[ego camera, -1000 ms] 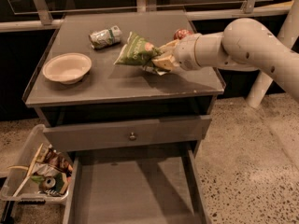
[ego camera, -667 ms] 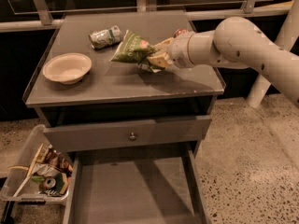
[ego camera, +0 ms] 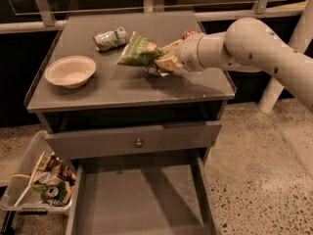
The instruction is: Pick green jalapeno chip bag from middle drawer and place on counter
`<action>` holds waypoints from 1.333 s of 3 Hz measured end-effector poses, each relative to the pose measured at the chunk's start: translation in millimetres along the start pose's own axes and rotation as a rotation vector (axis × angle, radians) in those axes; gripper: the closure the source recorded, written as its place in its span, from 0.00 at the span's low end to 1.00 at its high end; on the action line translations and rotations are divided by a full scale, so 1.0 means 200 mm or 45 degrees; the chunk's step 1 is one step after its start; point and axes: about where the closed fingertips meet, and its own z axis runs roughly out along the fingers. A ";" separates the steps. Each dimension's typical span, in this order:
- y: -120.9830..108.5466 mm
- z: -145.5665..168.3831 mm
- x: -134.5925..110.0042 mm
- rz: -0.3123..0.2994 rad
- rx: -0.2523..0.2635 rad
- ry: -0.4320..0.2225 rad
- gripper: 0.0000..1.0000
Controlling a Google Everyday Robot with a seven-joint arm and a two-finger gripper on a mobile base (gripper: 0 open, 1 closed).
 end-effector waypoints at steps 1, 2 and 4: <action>0.00 0.00 0.00 0.000 0.000 0.000 0.36; 0.00 0.00 0.00 0.000 0.000 0.000 0.12; 0.00 0.00 0.00 0.000 0.000 0.000 0.00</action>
Offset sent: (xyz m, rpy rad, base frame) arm 0.0000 0.0000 0.0000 0.0000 0.0000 0.0000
